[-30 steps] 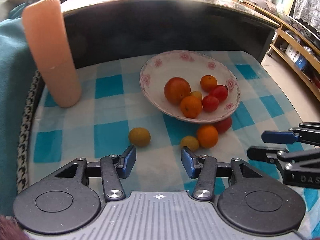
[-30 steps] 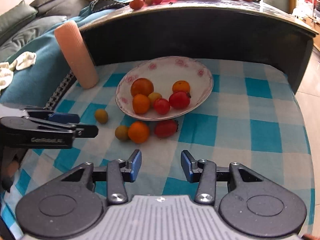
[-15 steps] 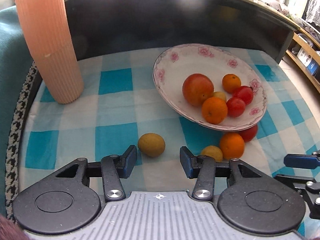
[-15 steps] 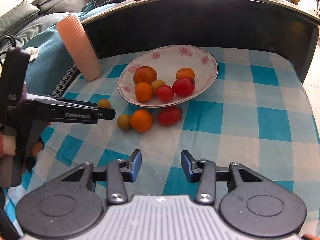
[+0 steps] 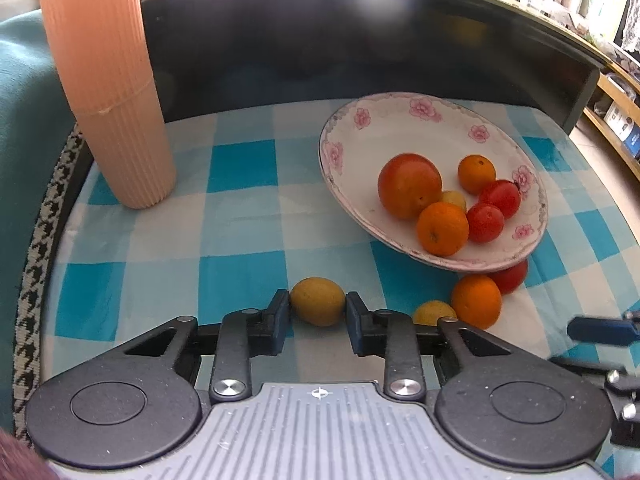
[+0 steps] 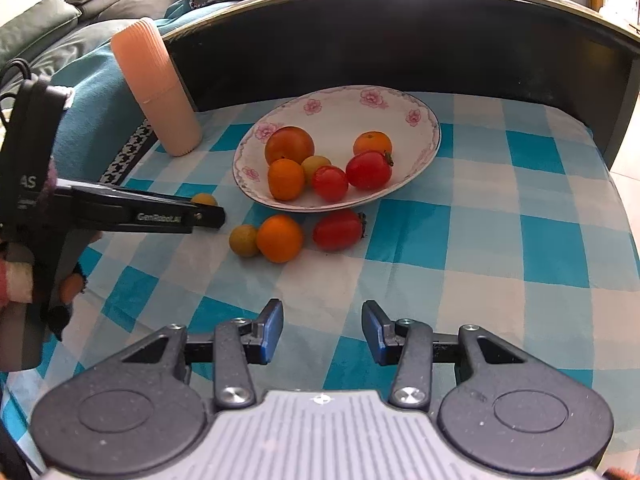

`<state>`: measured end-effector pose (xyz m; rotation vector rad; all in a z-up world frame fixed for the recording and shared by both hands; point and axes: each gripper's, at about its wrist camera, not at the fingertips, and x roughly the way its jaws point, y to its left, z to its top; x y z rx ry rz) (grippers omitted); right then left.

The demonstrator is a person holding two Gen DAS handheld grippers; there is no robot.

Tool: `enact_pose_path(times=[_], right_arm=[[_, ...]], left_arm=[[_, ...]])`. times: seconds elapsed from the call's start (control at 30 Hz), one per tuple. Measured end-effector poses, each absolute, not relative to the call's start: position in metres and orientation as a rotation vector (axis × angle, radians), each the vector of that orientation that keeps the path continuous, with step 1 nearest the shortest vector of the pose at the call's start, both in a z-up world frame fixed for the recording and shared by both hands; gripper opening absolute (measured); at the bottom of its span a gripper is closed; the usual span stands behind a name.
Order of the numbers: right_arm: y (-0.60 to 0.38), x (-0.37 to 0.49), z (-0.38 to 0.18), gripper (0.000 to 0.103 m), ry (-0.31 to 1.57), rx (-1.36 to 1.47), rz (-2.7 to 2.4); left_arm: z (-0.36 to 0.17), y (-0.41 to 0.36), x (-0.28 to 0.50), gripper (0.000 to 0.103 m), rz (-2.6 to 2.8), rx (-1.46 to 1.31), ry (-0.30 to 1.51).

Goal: Organize fruits
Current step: 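Grasp a small brown fruit with the left tool while the right tool grasps a red tomato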

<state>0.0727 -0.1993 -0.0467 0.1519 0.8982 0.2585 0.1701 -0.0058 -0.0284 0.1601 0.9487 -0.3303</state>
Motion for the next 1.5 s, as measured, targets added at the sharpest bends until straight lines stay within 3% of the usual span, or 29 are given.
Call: enact_pose_path(times=[0.9, 1.5], right_arm=[[-0.189, 0.122, -0.059, 0.057, 0.778, 0.037, 0.27], [-0.195, 0.052, -0.032, 0.056, 0.865, 0.003, 0.253]], left_arm=[[-0.028, -0.005, 0.156, 0.038, -0.41, 0.146, 0.987], [-0.02, -0.006, 0.116, 0.038, -0.452, 0.212, 1.009]])
